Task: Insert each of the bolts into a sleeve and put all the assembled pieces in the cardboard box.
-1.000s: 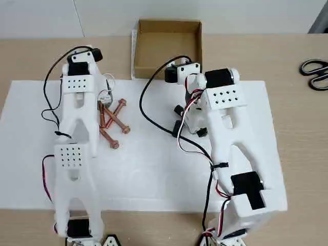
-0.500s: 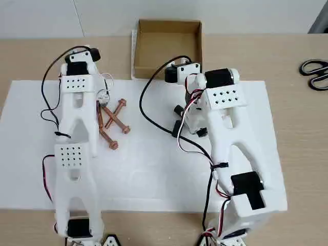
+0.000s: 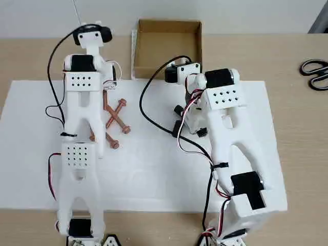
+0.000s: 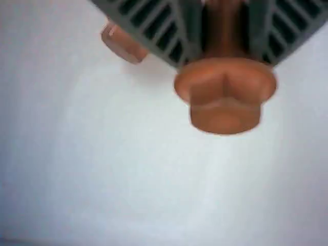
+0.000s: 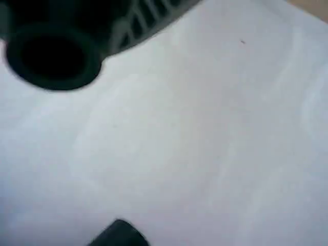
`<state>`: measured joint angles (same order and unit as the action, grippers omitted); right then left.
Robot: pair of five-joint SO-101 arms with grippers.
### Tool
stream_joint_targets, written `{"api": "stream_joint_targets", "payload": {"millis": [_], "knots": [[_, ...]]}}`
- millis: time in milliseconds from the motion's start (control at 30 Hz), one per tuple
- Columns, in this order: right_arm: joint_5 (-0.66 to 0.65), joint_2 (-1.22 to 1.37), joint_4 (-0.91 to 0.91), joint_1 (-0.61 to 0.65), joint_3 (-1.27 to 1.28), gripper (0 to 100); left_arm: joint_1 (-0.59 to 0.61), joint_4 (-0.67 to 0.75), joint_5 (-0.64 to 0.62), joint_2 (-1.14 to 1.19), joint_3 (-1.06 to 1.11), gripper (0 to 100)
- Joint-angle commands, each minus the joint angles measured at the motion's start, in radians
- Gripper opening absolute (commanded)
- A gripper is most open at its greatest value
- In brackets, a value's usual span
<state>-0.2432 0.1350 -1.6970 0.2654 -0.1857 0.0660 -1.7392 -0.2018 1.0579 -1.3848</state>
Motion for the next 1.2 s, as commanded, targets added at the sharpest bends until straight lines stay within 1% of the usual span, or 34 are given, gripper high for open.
{"api": "stream_joint_targets", "payload": {"millis": [0, 100, 200, 333, 467, 567, 767, 900, 1033, 1100, 1167], "knots": [[-0.005, -0.067, -0.012, 0.001, -0.035, 0.5, 0.011, -0.018, 0.006, -0.138, -0.047, 1], [-0.008, -0.067, -0.013, 0.005, -0.035, 0.5, 0.005, -0.018, 0.006, -0.275, -0.005, 1], [-0.009, -0.070, -0.015, 0.007, -0.038, 0.5, -0.011, -0.018, 0.006, -0.460, 0.117, 1], [-0.006, -0.120, -0.015, 0.007, -0.041, 0.5, -0.048, -0.017, 0.006, -0.752, 0.381, 1], [-0.006, -0.266, -0.015, 0.007, -0.038, 0.5, -0.112, -0.012, 0.011, -1.045, 0.662, 1], [-0.009, -0.398, -0.015, 0.007, -0.035, 0.4, -0.150, -0.008, 0.009, -1.217, 0.817, 1], [-0.011, -0.679, -0.005, 0.021, 0.063, 0.4, -0.155, 0.098, 0.012, -1.422, 1.089, 1], [-0.011, -0.857, -0.004, 0.021, 0.138, 0.4, -0.160, 0.192, 0.014, -1.516, 1.259, 1], [-0.003, -1.010, -0.002, 0.021, 0.221, 0.4, -0.161, 0.298, 0.009, -1.603, 1.385, 1], [0.000, -1.082, 0.035, 0.021, 0.295, 0.4, -0.163, 0.347, 0.005, -1.643, 1.440, 1], [0.058, -1.159, 0.110, 0.021, 0.390, 0.5, -0.184, 0.393, -0.034, -1.679, 1.495, 1]]}}
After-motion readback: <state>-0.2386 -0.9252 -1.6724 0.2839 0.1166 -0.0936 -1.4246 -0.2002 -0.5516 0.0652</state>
